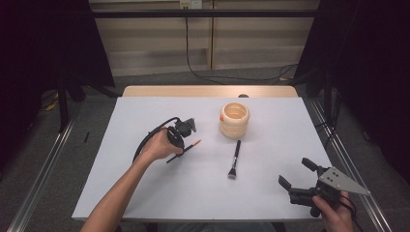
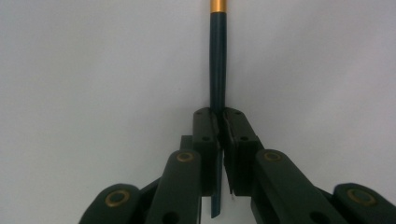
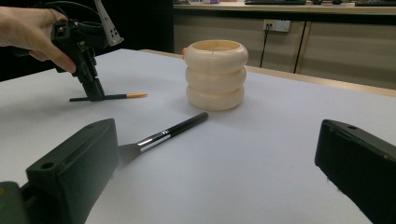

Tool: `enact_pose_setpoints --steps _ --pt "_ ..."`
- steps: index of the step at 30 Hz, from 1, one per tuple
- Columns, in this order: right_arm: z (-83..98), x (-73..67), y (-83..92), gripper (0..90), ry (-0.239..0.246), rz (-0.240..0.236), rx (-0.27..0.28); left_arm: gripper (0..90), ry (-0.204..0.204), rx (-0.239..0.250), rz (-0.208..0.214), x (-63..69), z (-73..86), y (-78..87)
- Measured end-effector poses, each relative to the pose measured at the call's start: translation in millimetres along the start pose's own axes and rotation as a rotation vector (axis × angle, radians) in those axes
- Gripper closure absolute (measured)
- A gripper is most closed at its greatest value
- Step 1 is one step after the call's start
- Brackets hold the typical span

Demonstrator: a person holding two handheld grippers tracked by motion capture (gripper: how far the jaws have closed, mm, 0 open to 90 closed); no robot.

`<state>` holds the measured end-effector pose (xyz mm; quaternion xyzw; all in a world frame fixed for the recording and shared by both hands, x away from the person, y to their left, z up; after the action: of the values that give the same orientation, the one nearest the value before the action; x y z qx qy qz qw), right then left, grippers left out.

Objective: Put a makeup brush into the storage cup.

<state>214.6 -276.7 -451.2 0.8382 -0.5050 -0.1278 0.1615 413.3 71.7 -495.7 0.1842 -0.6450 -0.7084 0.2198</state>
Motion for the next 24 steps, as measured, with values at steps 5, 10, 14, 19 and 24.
enact_pose_setpoints --steps 5,10,14,19,24 --pt "0.2 0.4 0.0 0.0 0.000 0.000 -0.001 84.7 0.008 0.024 0.028 -2.8 2.5 0.6" --pt "0.4 0.9 -0.5 0.0 0.001 0.001 -0.003 84.7 -0.006 0.042 0.042 -4.5 4.4 1.3" --pt "0.6 0.9 -0.7 0.0 0.005 0.000 -0.007 84.8 0.005 0.057 0.067 -5.6 5.5 1.7" --pt "0.8 1.6 -0.8 0.0 0.008 0.002 -0.009 84.9 0.023 0.074 0.086 -9.0 8.5 4.4" --pt "0.5 1.5 -1.1 0.0 0.010 0.003 -0.008 84.8 0.030 0.096 0.107 -11.1 13.0 4.0"
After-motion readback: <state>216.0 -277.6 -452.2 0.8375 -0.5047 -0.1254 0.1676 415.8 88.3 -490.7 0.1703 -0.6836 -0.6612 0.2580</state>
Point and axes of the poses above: each handheld gripper's, and its own axes: y roughly backward along the jaws, z roughly out of its underside, x roughly to its right, the point moved 5 cm from there along -y, roughly forward along the jaws, and after that the axes turned 10 degrees about -x, right-handed, at the moved point
